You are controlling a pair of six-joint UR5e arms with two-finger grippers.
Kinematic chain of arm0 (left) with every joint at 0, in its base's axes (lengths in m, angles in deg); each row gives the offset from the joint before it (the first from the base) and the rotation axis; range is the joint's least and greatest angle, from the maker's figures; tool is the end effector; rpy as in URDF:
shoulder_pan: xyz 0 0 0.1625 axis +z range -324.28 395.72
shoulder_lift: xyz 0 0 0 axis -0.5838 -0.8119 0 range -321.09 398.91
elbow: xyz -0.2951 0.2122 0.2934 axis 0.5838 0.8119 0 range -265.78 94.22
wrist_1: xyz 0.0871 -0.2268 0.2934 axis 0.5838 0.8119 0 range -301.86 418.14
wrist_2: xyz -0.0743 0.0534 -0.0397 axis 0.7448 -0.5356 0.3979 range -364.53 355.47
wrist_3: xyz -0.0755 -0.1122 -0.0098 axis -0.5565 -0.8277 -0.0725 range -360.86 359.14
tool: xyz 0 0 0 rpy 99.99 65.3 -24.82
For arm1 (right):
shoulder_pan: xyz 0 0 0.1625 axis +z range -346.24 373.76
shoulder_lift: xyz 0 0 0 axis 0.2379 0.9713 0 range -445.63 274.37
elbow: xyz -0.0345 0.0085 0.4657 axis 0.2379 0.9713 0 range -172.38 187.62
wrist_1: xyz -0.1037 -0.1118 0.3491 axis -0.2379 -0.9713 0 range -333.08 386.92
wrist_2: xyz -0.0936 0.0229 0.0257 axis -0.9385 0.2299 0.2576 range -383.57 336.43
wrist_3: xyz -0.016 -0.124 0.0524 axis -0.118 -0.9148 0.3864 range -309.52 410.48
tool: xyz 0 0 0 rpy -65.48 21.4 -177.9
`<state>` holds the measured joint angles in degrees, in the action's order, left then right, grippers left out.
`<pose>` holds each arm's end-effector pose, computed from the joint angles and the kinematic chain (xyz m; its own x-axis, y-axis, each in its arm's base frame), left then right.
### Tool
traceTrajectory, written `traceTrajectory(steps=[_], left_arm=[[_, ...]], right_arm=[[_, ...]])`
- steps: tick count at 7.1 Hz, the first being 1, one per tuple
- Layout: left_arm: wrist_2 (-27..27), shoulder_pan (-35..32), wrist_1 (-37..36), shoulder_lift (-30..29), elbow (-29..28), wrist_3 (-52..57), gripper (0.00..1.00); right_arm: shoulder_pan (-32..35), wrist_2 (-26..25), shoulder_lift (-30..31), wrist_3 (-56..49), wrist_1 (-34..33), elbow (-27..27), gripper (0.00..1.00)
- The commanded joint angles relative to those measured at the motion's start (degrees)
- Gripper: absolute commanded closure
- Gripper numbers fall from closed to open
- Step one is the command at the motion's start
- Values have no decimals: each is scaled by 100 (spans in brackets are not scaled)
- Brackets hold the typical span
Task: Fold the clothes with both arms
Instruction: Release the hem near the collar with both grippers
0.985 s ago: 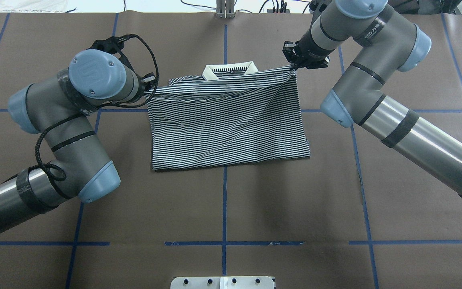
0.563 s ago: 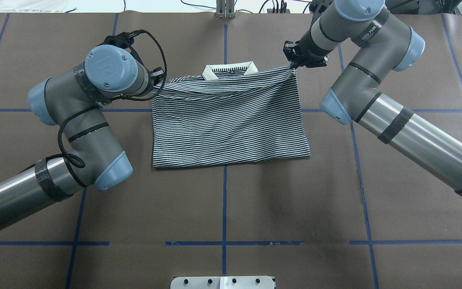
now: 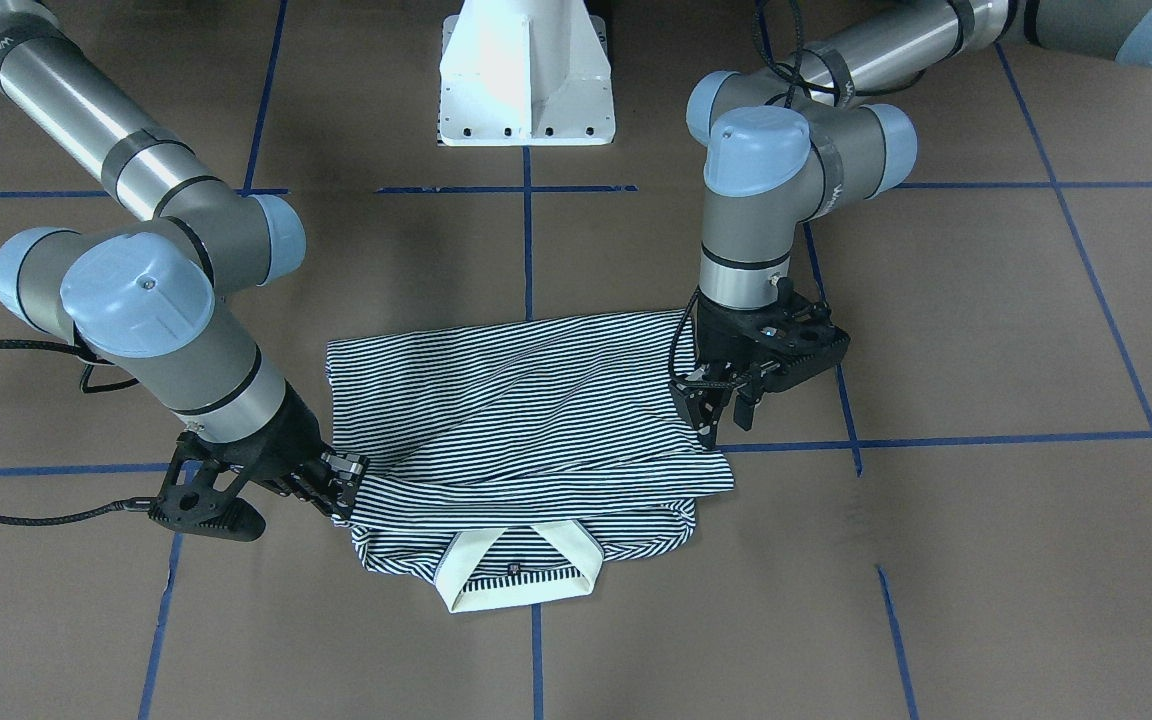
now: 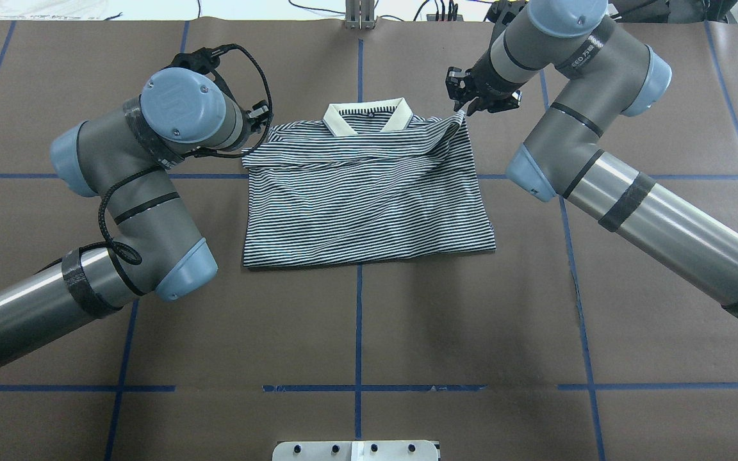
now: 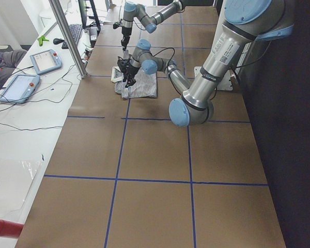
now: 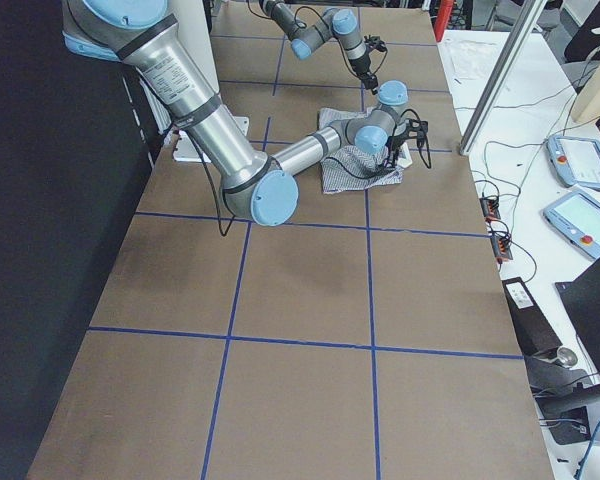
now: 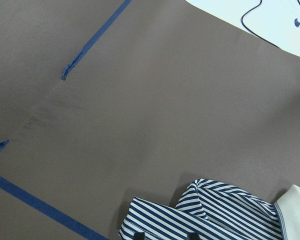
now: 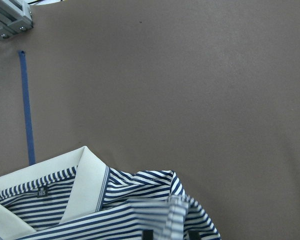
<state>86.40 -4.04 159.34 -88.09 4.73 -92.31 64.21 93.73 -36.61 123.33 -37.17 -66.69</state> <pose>0.4788 -0.5689 0.3327 0.4911 -0.4415 -0.7509 0.6427 0.7655 -0.0298 -0.4453 -0.6507 0.3604 0.5162 0.2135 0.8294 -0.3195 0.9465 -0.0448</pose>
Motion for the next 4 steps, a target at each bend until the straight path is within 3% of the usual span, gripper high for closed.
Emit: traceTrajectory(steps=[1, 3, 4], left_arm=[[30, -14, 215, 8, 28, 110, 0], [48, 3, 261, 87, 98, 478, 0], [57, 38, 191, 87, 333, 454, 0]], right_arm=[[8, 29, 20, -226, -7, 5, 0], [-139, 82, 168, -158, -7, -213, 0], [-411, 82, 639, -131, -50, -763, 0]])
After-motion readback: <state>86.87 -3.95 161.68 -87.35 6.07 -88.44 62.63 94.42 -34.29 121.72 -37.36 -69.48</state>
